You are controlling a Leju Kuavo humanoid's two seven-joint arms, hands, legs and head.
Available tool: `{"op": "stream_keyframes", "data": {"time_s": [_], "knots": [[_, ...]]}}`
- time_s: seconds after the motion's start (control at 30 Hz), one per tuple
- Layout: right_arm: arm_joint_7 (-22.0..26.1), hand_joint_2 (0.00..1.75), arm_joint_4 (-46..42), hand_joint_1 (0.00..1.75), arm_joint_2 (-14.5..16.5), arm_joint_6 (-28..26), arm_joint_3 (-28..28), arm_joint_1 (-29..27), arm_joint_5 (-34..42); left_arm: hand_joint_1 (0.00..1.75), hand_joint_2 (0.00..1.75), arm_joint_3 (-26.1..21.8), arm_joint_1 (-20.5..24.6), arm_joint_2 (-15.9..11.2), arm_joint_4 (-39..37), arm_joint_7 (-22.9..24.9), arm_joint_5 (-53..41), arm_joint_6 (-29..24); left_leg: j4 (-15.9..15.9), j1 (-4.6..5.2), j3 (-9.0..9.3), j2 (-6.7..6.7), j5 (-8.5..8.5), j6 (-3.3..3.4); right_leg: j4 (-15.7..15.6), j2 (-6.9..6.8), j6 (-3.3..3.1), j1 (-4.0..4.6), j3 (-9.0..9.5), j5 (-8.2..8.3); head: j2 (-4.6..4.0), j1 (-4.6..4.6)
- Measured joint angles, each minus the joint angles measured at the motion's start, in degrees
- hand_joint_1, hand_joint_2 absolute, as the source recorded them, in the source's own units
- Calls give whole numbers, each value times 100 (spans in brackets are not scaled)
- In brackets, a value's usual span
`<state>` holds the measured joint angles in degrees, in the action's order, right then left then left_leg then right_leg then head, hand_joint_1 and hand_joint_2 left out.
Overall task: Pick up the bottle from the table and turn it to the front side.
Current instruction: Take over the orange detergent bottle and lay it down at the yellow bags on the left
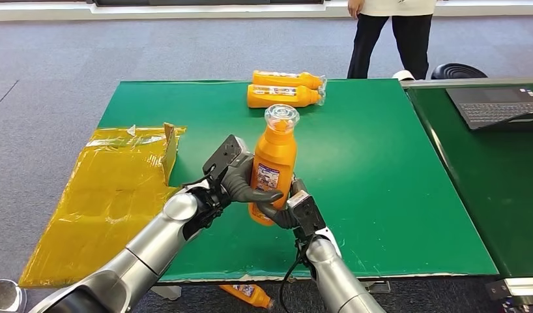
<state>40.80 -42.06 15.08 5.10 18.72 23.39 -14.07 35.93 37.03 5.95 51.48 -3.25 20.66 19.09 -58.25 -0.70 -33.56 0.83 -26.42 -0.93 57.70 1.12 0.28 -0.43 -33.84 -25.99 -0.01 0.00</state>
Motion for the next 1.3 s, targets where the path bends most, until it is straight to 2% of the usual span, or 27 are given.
{"op": "stream_keyframes", "data": {"time_s": [0.1, 0.17, 0.23, 0.93, 1.07, 1.3], "knots": [[15, 175, 33, 175, 6, -1, -6, -26, 10, 11, 175, 28, 158, 101, -203, 5, 46, 16, -1, 0, -1, -1, 0, 0, 0, 2, 0, 0, -1, 3, 0, 1], [34, 175, 44, 175, 18, 6, -5, -60, 3, 98, 175, 65, 281, 164, -353, -6, 61, 46, -1, 0, -1, -1, 1, 1, 0, 2, 0, -1, -2, 3, 0, -1], [41, 175, 46, 175, 23, 2, -8, -63, 9, 175, 175, 103, 357, 203, -471, -32, 61, 83, -1, 0, -1, -4, 1, 1, 0, 6, -1, -1, -3, 4, 1, -3], [-30, 175, 27, 175, 26, -54, -60, -97, -320, 175, 175, 116, 366, 217, -579, -528, -363, -26, -1, 0, -2, -12, 1, 1, 0, 9, -1, 0, -2, 6, 1, -2], [-290, 175, 27, 0, 26, -40, -36, -87, -525, 175, 175, 116, 306, 138, -486, -566, -432, -74, 0, 0, -2, -12, 2, 1, 1, 10, -2, 0, -2, 6, 1, -2], [-1954, 175, 48, 0, -12, 117, 371, 87, -1657, 175, 175, 84, 130, -198, -403, -430, -567, -222, 0, 0, 2, -26, 6, -6, 1, 19, -8, 8, -9, 10, 1, -2]]}}
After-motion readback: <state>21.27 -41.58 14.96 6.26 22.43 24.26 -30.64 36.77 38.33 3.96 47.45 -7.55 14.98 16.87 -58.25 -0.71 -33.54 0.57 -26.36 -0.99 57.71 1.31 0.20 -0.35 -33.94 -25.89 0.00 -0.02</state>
